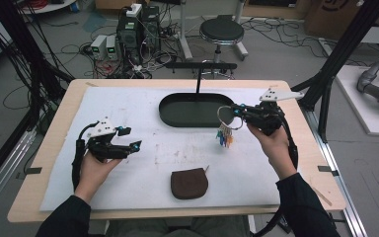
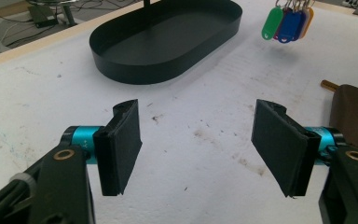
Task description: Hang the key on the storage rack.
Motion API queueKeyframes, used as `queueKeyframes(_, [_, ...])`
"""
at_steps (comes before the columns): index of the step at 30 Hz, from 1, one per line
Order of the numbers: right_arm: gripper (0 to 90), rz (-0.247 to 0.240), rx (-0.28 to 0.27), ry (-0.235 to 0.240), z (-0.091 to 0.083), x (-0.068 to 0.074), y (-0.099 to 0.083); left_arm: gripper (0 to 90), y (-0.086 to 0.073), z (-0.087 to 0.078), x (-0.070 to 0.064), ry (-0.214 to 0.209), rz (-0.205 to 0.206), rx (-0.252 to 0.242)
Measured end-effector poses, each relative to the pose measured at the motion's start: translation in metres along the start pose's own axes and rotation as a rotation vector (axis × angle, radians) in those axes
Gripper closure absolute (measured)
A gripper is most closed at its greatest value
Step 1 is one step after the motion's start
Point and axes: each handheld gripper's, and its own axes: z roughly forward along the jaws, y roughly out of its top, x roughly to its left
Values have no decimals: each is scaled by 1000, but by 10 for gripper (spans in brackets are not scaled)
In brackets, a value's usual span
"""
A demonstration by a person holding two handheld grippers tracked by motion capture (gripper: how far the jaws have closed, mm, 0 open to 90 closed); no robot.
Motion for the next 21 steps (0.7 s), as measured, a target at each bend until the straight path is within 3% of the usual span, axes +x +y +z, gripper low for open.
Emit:
queueKeyframes(11, [882,-35,-36,-5,2,-9,30,327,1,4,-4,-10,12,-1])
queueKeyframes(21, [882,-29,-64,-23,7,-20,45,327,2,6,-7,-18,16,1])
